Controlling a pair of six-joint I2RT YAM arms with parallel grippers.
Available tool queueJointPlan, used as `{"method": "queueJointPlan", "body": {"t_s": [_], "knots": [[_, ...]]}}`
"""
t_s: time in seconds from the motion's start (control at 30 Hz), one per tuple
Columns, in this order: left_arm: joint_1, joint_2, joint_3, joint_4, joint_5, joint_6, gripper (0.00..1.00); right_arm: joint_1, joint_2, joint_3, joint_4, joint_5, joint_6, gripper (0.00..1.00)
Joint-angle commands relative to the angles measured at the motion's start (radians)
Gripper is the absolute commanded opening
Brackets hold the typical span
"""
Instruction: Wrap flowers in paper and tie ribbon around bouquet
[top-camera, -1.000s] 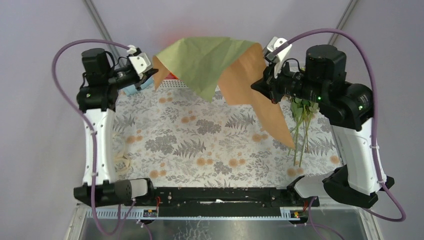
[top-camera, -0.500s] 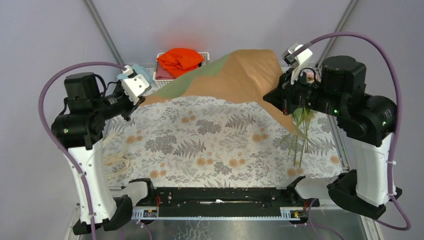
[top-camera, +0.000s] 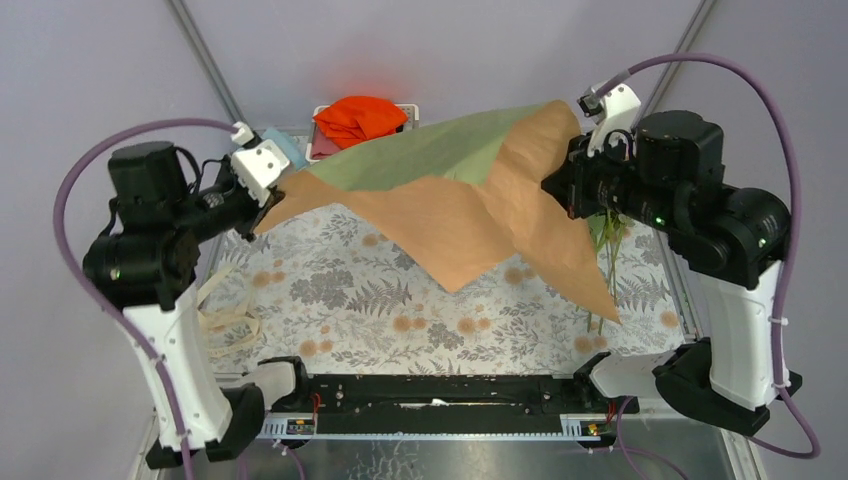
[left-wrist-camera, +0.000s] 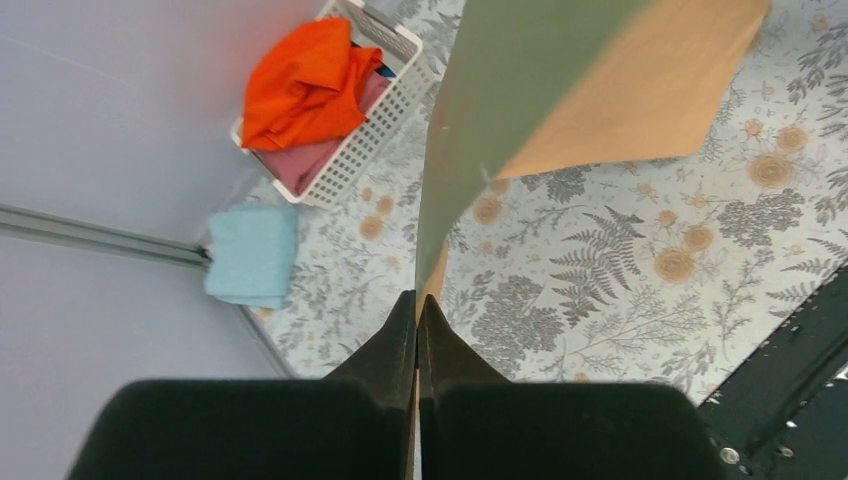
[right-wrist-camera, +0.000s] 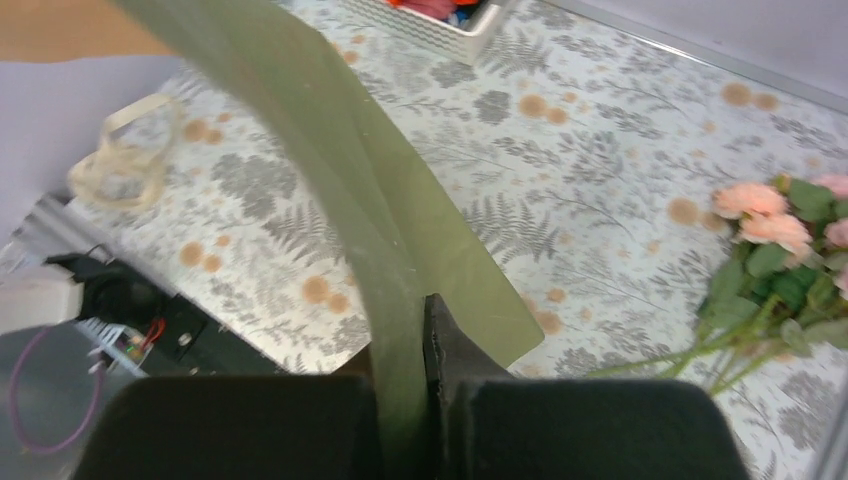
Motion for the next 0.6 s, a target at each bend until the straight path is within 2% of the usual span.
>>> {"method": "queueJointPlan", "body": {"t_s": [0.0, 0.17, 0.23, 0.47, 0.57], "knots": [[0.0, 0.083, 0.025, 0.022, -0.006, -0.069, 0.0, -0.003, 0.054, -0.003, 0.043, 0.24, 0.03, 0.0], [-0.006, 0.198, 0.049, 0.089, 0.049, -0.146, 0.0, -0.016, 0.182, -0.007, 0.079, 0.376, 0.004, 0.0], [-0.034, 0.265, 0.021, 0.123, 0.043, -0.182, 0.0, -0.063, 0.247, -0.016, 0.088, 0.37, -0.007, 0.0], [-0.219, 0.441, -0.206, 0.383, -0.156, -0.322, 0.0, -0.338, 0.391, -0.236, 0.296, 0.123, 0.016, 0.0], [-0.276, 0.58, -0.216, 0.452, -0.228, -0.364, 0.0, -0.409, 0.499, -0.276, 0.341, 0.034, 0.029, 0.0]]}}
